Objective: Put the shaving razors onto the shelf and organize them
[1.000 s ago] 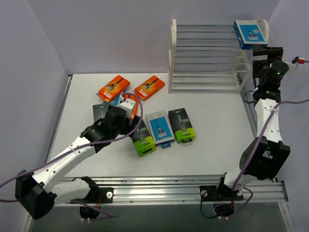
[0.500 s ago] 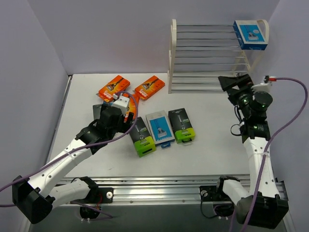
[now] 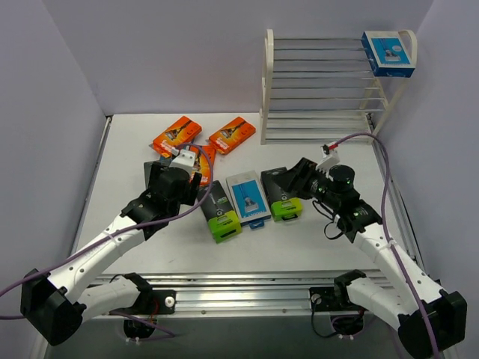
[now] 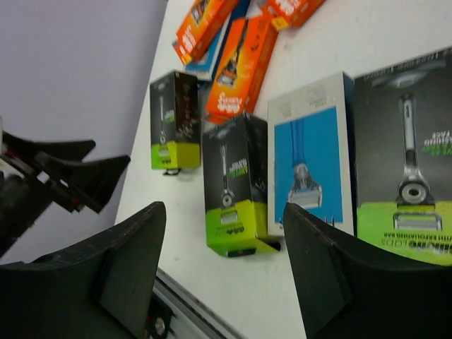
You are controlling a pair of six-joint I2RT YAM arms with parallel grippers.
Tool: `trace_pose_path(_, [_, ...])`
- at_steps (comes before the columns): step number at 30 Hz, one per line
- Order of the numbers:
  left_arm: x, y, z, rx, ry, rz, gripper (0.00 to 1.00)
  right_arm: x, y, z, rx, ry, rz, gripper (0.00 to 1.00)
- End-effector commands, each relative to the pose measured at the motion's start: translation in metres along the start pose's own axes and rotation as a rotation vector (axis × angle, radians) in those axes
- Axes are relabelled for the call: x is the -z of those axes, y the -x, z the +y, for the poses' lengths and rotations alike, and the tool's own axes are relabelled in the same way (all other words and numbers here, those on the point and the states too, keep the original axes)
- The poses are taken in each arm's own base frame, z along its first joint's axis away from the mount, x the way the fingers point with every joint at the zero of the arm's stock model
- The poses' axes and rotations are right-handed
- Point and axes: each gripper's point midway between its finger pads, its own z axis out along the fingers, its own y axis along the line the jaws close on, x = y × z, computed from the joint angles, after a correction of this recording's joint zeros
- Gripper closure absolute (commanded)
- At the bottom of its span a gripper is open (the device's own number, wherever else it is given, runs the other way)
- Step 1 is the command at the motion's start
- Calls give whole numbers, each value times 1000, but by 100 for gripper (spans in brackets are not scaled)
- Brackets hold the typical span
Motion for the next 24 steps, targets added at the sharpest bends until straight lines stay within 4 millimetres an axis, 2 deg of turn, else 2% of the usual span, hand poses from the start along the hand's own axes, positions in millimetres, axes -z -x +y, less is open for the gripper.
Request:
trace_pose_path(1, [-3,11,6,-5,62,-57,6,7,-28,-12,55,-30,46,37])
trace_pose_path(3, [-5,9,9,-11,82,-58,6,15,-40,-13,47,-26,67,38])
trace_pose_path(5, [-7,6,9,-25,90,-50,6,24,-56,-24,27,-52,96,40])
trace_pose_path(9, [-11,1,8,-44,108,-29,6,42,-71,-38,12,-114,130,41])
trace_pose_path(13, [-17,1,1,-54,92,-3,6,55,-89,-50,-21,-148,167,41])
trace_pose_path(15, [-22,-5,-4,-66,88,36,6,58,-99,-57,-62,-162,179,42])
trace_pose_path(18, [-25,-7,-6,-83,101,68,6,63,-104,-64,-91,-172,159,47])
trace_pose_path(20, [-25,-6,-6,-86,102,66,6,64,-104,-61,-105,-155,144,50])
trace_pose_path(24, [-22,3,-12,-55,57,38,6,60,-108,-67,-144,-157,131,53])
